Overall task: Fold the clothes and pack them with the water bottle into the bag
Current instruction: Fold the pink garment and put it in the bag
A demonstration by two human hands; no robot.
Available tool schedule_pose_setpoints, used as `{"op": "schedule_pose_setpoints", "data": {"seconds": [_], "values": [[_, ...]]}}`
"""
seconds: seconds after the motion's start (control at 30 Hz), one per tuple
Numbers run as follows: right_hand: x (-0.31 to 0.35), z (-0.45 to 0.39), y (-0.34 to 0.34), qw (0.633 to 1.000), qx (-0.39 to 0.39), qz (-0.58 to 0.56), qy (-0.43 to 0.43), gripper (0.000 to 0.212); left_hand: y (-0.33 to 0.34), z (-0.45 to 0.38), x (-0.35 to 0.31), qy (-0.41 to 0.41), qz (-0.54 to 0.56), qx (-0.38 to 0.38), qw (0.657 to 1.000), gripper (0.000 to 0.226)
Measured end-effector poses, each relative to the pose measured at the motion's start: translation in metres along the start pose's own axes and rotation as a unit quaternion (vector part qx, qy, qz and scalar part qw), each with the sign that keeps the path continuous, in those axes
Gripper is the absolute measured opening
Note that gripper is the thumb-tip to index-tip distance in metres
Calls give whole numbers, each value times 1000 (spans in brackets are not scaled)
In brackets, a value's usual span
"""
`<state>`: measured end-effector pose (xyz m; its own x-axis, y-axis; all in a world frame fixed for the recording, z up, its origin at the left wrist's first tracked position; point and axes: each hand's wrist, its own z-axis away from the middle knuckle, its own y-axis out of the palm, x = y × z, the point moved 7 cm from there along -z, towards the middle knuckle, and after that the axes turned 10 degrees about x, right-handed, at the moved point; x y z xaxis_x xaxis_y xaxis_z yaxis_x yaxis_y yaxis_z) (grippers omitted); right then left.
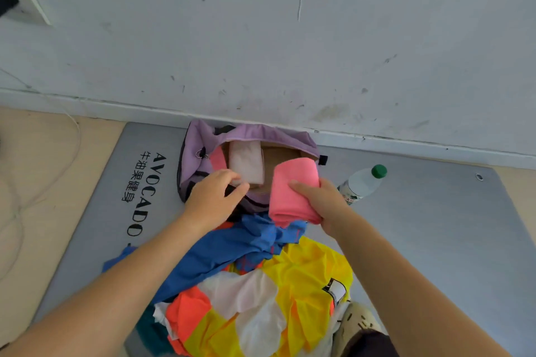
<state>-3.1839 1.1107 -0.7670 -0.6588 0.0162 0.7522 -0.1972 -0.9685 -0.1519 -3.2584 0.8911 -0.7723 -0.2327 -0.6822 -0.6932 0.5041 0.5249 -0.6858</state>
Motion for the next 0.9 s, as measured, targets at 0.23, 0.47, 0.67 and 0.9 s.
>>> {"op": "schedule_pose_setpoints", "data": {"seconds": [0.23,0.47,0.67,0.9], "values": [[-2,-110,23,987,106,-74,93,23,32,-34,40,0,-220,54,974,78],[-11,-179,14,972,8,-234,2,47,32,-34,53,21,-184,14,983,70],[-40,-204,14,981,4,-185,50,71,32,-40,57,22,-158,4,987,65],[-39,-202,6,998,-39,47,21,94,38,-43,58,11,-174,24,984,70]]}}
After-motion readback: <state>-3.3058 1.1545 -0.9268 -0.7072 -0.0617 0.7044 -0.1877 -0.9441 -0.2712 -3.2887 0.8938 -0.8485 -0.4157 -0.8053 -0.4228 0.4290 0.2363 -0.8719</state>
